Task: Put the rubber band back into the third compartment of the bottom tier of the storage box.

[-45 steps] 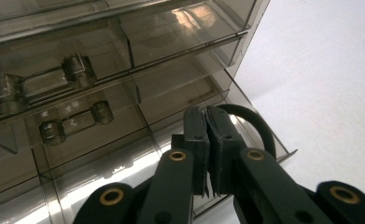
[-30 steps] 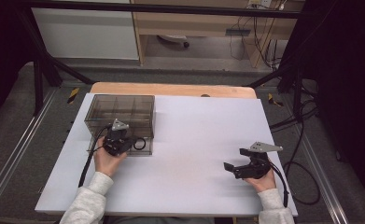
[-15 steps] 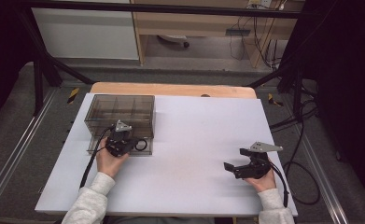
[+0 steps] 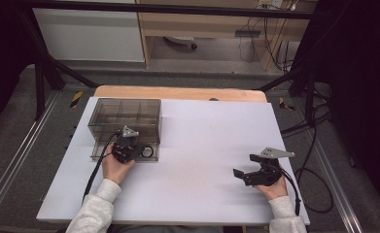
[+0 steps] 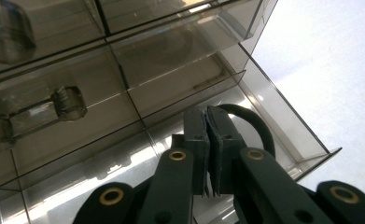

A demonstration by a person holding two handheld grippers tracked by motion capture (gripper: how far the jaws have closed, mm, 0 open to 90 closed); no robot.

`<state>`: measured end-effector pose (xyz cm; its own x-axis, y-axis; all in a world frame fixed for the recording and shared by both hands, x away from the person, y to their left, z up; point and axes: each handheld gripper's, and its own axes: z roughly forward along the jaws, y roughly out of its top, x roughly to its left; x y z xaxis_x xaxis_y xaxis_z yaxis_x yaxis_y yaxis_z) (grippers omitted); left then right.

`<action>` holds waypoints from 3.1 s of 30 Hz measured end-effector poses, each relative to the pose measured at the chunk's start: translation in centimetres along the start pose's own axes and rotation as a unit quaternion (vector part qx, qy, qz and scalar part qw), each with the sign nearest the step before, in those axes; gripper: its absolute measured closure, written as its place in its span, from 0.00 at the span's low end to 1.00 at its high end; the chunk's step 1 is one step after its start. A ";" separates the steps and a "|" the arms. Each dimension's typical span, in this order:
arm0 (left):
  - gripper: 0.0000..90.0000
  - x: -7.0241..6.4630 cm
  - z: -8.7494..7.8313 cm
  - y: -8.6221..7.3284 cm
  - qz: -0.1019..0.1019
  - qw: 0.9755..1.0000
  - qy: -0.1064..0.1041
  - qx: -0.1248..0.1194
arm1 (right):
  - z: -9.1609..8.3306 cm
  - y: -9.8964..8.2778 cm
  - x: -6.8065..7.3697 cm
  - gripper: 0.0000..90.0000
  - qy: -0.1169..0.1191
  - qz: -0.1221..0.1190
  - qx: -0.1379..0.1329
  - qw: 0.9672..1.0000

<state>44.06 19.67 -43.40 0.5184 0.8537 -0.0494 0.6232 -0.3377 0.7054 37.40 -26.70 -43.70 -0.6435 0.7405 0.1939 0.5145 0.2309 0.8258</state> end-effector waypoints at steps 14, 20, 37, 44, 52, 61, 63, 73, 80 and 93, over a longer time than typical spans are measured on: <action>0.78 0.0 -0.6 -0.2 0.003 1.000 0.000 -0.017 | 0.0 0.0 0.0 0.01 0.000 0.000 0.001 1.000; 0.63 0.0 -1.4 -0.2 0.007 1.000 -0.001 -0.016 | 0.1 0.0 0.0 0.01 0.000 -0.001 0.001 1.000; 0.24 -0.2 -3.8 -0.2 0.008 0.999 -0.004 -0.032 | 0.1 0.0 0.0 0.01 0.000 0.000 0.001 1.000; 0.17 0.1 -5.0 -0.6 0.005 0.999 -0.008 -0.035 | 0.0 0.0 0.0 0.01 0.000 0.000 0.001 1.000; 0.10 0.4 -6.0 -1.4 0.015 0.999 -0.007 -0.034 | 0.0 0.0 0.0 0.01 -0.001 0.001 0.001 1.000; 0.06 0.4 -6.9 -2.3 0.033 0.999 -0.003 -0.030 | 0.0 0.0 0.0 0.01 -0.001 0.002 0.001 1.000; 0.06 0.4 -7.1 -2.5 0.036 0.999 -0.003 -0.030 | 0.0 0.0 0.0 0.00 -0.001 0.002 0.001 1.000; 0.06 0.7 -7.5 -3.5 0.038 0.999 0.001 -0.027 | 0.0 0.0 0.1 0.00 -0.001 0.002 0.001 1.000; 0.06 0.8 -7.8 -4.1 0.037 0.999 -0.003 -0.028 | 0.1 0.0 0.0 0.00 -0.001 0.002 0.001 1.000; 0.06 1.3 -8.0 -5.5 0.036 0.999 0.001 -0.023 | 0.0 0.0 0.1 0.01 -0.001 0.004 0.001 1.000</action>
<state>36.65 25.76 -41.68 0.5600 0.8285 0.0038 0.5564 -0.3794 0.7392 37.33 -26.67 -43.66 -0.6387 0.7432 0.1994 0.5207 0.2267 0.8231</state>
